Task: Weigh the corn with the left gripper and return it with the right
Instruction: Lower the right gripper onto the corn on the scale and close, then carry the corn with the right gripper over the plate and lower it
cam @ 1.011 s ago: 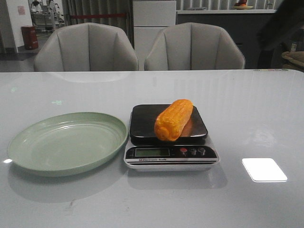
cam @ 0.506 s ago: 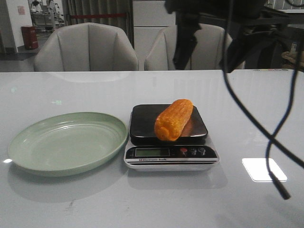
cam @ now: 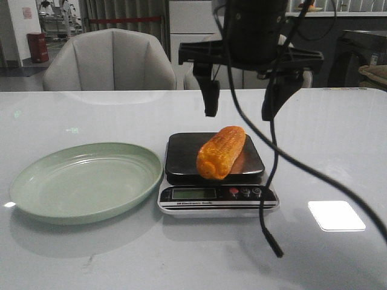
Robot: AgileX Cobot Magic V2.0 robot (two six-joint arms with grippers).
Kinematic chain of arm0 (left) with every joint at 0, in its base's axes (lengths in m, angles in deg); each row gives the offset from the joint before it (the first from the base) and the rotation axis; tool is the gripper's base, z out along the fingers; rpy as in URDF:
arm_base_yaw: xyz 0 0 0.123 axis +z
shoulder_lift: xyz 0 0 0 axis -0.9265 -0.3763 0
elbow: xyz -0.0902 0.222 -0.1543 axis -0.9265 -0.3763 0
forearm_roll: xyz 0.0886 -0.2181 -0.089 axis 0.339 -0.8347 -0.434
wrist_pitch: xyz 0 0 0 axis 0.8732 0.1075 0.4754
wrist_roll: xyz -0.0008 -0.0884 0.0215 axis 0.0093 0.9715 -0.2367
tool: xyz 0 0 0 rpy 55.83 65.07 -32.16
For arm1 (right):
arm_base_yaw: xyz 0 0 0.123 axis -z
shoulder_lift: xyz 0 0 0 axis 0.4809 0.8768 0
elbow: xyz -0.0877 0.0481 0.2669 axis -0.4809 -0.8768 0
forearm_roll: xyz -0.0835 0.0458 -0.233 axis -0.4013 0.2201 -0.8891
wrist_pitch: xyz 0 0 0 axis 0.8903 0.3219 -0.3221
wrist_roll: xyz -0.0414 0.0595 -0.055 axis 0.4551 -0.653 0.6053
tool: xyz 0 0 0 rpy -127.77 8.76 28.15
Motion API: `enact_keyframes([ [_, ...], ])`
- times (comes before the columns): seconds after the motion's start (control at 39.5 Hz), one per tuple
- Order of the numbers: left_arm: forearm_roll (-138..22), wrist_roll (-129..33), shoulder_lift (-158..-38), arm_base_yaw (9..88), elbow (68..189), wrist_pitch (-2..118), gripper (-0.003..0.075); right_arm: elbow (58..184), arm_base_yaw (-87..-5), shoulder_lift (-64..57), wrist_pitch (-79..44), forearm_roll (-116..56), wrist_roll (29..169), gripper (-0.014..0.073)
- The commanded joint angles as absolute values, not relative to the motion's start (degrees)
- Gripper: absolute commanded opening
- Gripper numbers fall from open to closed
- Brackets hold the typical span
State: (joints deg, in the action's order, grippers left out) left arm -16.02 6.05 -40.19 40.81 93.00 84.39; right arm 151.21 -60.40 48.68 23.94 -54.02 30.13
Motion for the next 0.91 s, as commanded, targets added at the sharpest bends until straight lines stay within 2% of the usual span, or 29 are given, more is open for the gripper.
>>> enact_keyframes([
  [0.0,-15.3,6.1,-39.0,40.9,94.3,80.0,0.0124,154.6,-60.6,48.5,22.8,-52.0,29.1,0.0596],
  [0.1,-15.3,6.1,-39.0,40.9,94.3,80.0,0.0124,155.7,-61.0,50.8,23.2,-50.0,29.1,0.0546],
  [0.28,-15.3,6.1,-39.0,40.9,94.3,80.0,0.0124,155.7,-61.8,52.2,23.0,-49.6,29.1,0.0239],
  [0.35,-15.3,6.1,-39.0,40.9,94.3,80.0,0.0124,156.4,-62.1,52.2,22.6,-49.4,29.2,0.0158],
  [0.53,-15.3,6.1,-39.0,40.9,94.3,80.0,0.0124,161.7,-64.5,52.2,23.0,-48.2,32.2,0.0147],
  [0.89,-15.3,6.1,-39.0,40.9,94.3,80.0,0.0124,166.4,-70.9,55.5,15.6,-39.5,39.0,0.0148],
])
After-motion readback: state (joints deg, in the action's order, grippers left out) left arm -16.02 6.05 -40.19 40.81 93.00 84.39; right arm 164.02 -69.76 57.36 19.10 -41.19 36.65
